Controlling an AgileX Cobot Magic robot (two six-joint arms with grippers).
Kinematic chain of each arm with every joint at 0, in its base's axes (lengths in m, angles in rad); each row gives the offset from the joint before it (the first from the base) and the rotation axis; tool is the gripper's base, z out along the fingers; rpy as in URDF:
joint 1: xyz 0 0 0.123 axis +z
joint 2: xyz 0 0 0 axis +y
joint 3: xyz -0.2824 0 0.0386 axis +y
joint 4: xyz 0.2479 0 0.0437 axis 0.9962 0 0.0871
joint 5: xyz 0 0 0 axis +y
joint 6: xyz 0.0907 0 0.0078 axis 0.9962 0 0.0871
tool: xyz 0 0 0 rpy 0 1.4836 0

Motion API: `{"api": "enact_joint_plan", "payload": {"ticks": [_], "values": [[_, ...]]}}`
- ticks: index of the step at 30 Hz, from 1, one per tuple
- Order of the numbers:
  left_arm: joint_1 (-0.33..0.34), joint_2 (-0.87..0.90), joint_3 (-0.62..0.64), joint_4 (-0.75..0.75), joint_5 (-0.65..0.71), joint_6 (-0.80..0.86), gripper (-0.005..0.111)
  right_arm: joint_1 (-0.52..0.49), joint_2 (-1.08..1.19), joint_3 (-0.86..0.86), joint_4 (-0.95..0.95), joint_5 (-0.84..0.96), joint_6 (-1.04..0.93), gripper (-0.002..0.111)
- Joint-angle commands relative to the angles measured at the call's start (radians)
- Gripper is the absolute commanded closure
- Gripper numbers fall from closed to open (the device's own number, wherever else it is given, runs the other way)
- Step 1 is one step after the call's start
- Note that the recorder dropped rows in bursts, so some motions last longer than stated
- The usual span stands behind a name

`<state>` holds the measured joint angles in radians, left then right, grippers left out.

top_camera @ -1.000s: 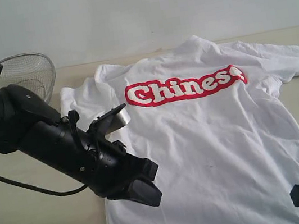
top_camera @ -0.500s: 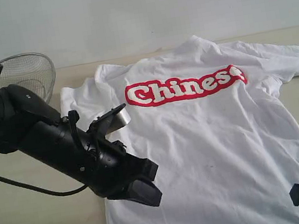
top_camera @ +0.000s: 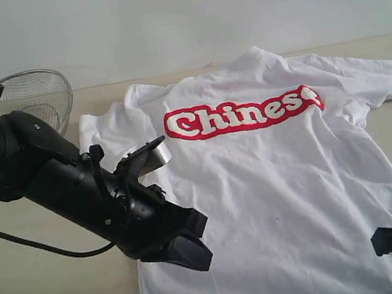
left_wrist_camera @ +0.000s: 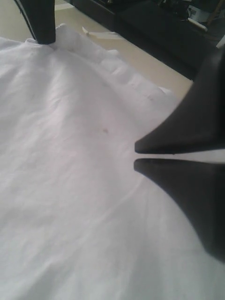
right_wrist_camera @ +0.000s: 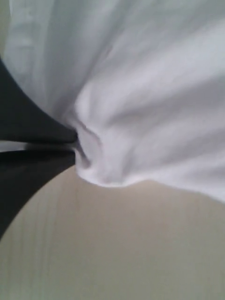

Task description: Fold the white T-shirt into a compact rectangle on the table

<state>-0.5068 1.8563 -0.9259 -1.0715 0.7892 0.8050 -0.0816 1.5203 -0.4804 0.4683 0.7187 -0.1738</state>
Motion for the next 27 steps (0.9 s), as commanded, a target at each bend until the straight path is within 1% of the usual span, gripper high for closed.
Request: {"api": "enact_joint_plan", "payload": {"ticks": [1, 13, 19, 24, 26, 27], "values": [[-0.006, -0.012, 0.006, -0.005, -0.007, 0.011, 0.102, 0.026, -0.023, -0.028, 0.088, 0.026, -0.064, 0.108], [-0.006, -0.012, 0.006, -0.005, -0.007, 0.011, 0.102, 0.114, -0.023, -0.033, 0.356, 0.002, -0.254, 0.108], [-0.006, -0.012, 0.006, -0.005, -0.007, 0.011, 0.102, 0.170, -0.023, -0.068, 0.385, -0.001, -0.270, 0.108], [-0.006, -0.012, 0.006, -0.005, -0.005, 0.011, 0.102, 0.191, -0.023, -0.090, 0.401, -0.007, -0.281, 0.108], [-0.006, -0.012, 0.006, -0.005, -0.005, 0.011, 0.102, 0.191, -0.021, -0.090, 0.405, -0.007, -0.292, 0.106], [-0.006, -0.012, 0.006, -0.005, -0.005, 0.011, 0.102, 0.191, -0.021, -0.090, 0.408, -0.007, -0.302, 0.102]]}}
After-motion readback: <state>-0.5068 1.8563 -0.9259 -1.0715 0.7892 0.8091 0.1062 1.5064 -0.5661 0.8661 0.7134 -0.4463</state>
